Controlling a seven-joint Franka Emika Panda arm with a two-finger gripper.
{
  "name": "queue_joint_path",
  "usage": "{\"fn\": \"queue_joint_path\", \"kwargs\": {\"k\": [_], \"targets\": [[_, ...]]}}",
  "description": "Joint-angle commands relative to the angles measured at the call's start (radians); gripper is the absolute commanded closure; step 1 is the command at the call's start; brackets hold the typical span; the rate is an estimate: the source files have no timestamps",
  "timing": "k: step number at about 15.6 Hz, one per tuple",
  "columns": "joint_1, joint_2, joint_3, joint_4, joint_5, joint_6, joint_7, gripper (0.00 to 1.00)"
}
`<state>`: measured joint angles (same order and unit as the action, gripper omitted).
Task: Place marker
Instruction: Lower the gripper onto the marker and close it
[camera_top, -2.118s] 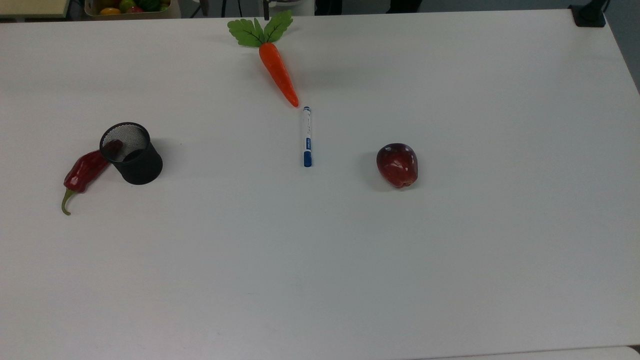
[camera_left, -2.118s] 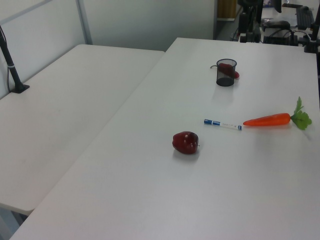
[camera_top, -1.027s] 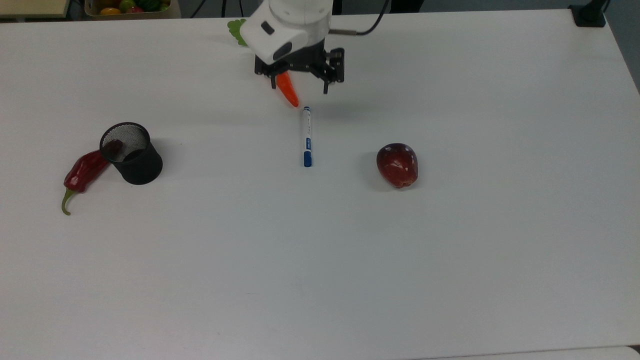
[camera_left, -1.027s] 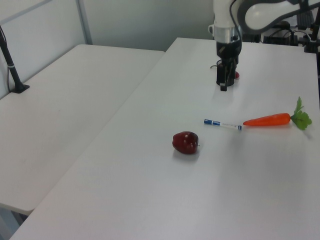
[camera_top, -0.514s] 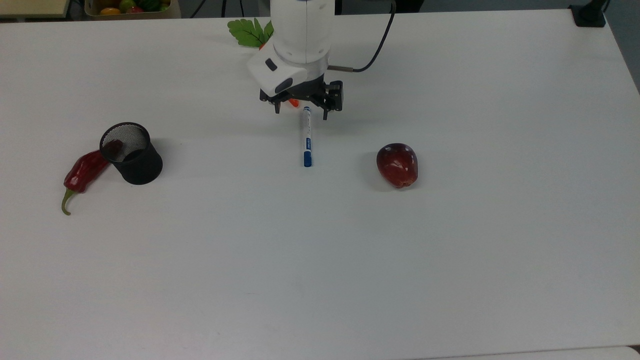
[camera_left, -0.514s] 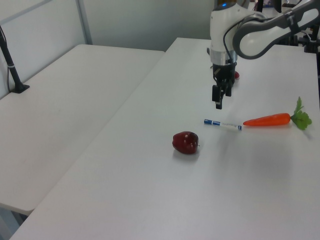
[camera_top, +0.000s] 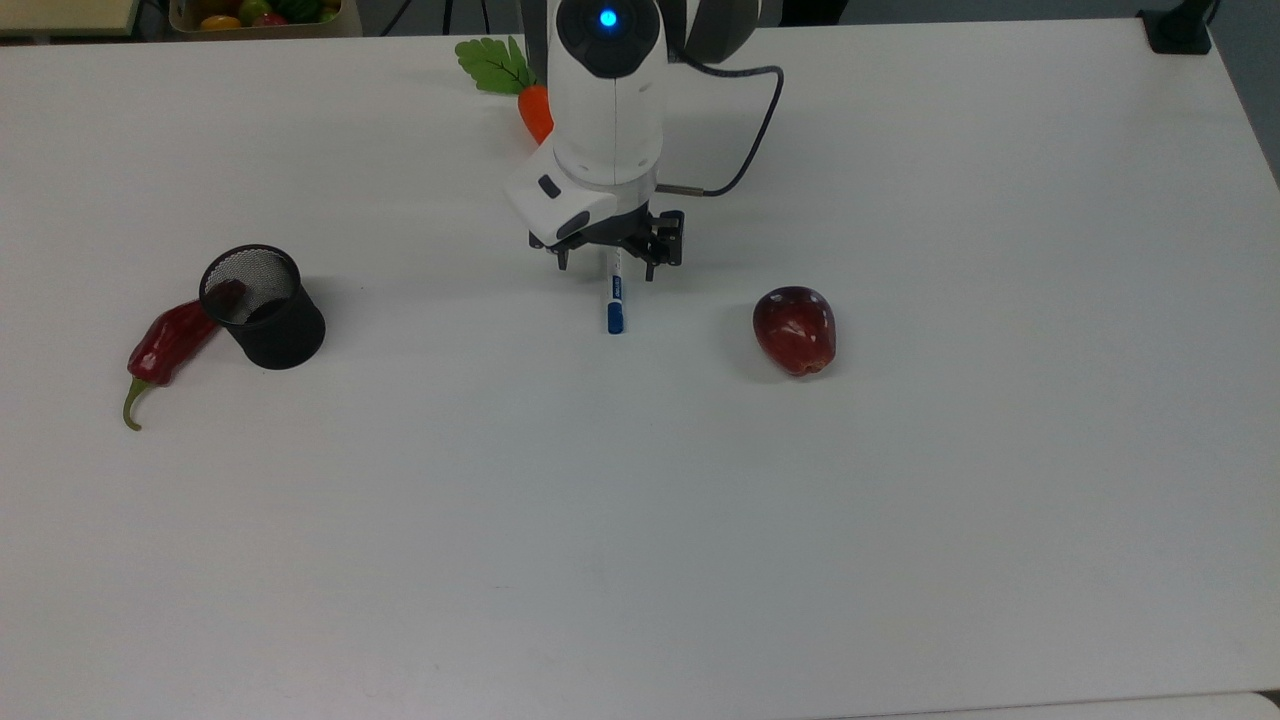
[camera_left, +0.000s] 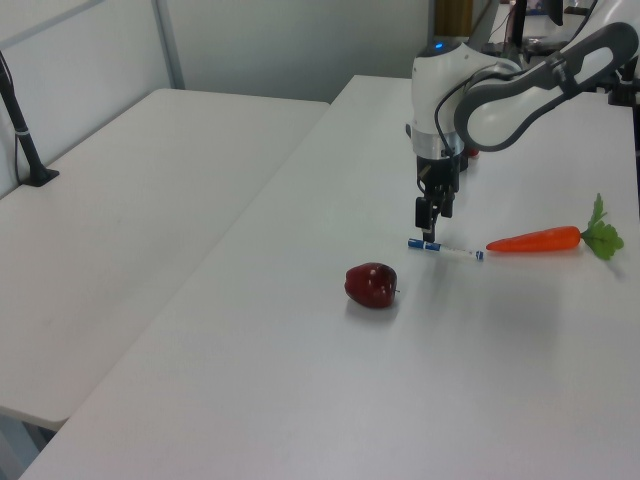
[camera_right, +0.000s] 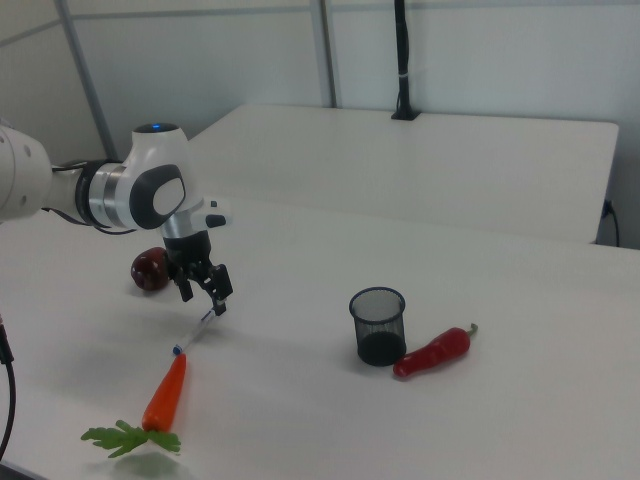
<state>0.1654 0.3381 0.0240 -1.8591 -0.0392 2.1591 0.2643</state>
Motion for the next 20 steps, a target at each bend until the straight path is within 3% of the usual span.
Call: {"fn": "queue_joint_path", "kwargs": {"k": [1, 4, 7, 9, 16, 20], "targets": [[0.013, 0.022, -0.007, -0.017, 0.002, 0.059, 0.016, 0.16], [0.017, 0.038, -0.007, -0.014, -0.002, 0.073, 0.016, 0.35], [0.017, 0.048, -0.007, -0.009, -0.005, 0.077, 0.016, 0.60], [0.023, 0.050, -0.007, -0.009, -0.005, 0.082, 0.016, 0.62], [0.025, 0.056, -0.007, -0.003, -0.005, 0.085, 0.018, 0.84], [0.025, 0.052, -0.007, 0.004, -0.005, 0.082, 0.029, 0.85]]}}
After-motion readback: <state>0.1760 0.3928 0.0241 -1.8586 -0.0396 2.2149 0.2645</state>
